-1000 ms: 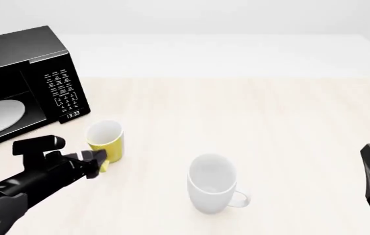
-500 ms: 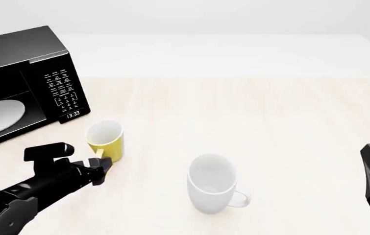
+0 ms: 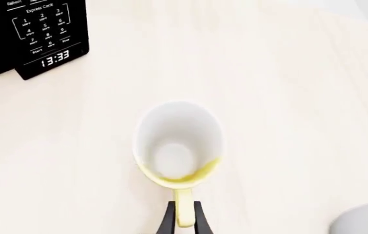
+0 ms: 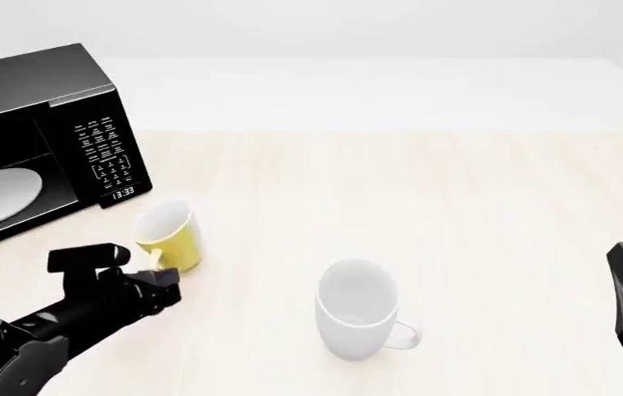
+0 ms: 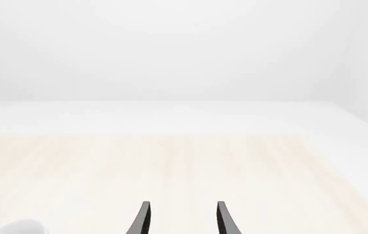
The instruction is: Put the yellow and white mug in the microwave and close it.
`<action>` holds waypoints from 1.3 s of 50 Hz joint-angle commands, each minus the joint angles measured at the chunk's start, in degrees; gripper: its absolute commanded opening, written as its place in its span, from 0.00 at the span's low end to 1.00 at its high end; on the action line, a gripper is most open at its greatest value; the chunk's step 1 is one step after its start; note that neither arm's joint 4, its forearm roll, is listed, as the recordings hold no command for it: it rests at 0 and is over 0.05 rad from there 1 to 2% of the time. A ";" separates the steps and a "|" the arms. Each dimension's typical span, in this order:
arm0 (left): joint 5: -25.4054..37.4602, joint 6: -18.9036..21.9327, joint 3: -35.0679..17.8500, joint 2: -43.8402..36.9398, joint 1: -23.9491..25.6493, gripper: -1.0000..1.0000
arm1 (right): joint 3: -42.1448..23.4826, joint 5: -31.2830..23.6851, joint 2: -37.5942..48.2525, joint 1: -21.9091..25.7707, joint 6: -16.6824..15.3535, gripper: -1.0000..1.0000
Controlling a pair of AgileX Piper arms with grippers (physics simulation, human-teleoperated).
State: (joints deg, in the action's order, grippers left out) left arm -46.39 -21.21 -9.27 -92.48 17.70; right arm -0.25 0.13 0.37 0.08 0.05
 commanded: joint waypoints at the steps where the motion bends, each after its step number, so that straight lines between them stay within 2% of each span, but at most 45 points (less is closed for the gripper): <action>1: 2.28 2.12 1.21 3.32 -1.23 0.00 | 0.00 0.00 0.00 0.00 0.01 1.00; 23: 7.50 7.23 3.15 15.39 -3.41 0.00 | 0.00 0.00 0.00 0.00 0.01 1.00; 38: 9.45 10.03 3.96 20.72 -8.29 0.00 | 0.00 0.00 -0.01 0.01 0.00 1.00; 47: 9.97 10.64 3.94 21.59 -10.77 0.00 | 0.00 0.00 0.00 0.01 0.01 1.00; 49: 9.98 9.67 3.70 20.93 -11.52 0.00 | 0.00 0.00 -0.01 0.00 0.00 1.00; 54: 9.33 10.16 3.57 20.30 -15.36 0.00 | 0.00 0.00 0.00 0.00 0.00 1.00; 65: 8.14 11.82 3.51 19.56 -20.61 0.00 | 0.00 0.00 -0.01 0.01 0.00 1.00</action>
State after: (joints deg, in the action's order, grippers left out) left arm -37.47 -10.69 -5.56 -72.58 1.73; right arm -0.25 0.13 0.36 0.08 0.05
